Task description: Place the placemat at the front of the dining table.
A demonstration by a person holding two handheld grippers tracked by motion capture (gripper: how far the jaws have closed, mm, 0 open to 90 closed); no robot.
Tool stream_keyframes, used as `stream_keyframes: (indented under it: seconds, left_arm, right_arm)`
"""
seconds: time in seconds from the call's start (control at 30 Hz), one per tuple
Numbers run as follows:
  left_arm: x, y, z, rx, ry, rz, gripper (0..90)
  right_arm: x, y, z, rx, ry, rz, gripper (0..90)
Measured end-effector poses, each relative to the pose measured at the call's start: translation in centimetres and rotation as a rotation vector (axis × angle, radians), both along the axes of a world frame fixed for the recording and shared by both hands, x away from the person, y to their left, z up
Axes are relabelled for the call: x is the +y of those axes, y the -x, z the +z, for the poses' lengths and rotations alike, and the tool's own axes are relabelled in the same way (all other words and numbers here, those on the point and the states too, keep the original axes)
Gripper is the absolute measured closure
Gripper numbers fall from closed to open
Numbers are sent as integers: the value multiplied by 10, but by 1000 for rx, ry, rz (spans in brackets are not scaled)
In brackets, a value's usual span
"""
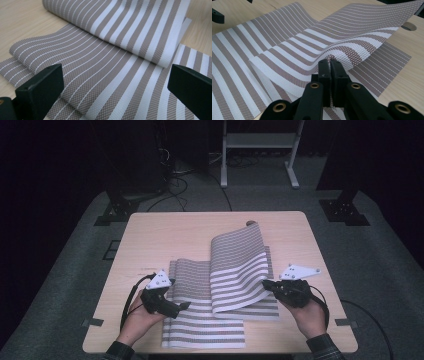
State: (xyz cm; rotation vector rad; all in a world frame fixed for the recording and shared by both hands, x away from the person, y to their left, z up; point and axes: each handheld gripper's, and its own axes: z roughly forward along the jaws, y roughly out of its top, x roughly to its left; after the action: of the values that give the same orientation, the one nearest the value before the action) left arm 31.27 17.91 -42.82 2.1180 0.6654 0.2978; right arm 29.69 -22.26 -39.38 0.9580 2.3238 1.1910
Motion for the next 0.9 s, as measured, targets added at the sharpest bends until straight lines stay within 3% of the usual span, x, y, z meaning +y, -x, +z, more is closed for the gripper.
stream_keyframes:
  seconds: [0.9]
  left_arm:
    - [-64,0,10,-18,1,-142,25]
  right_arm:
    - [48,-17,1,33,-1,65,877]
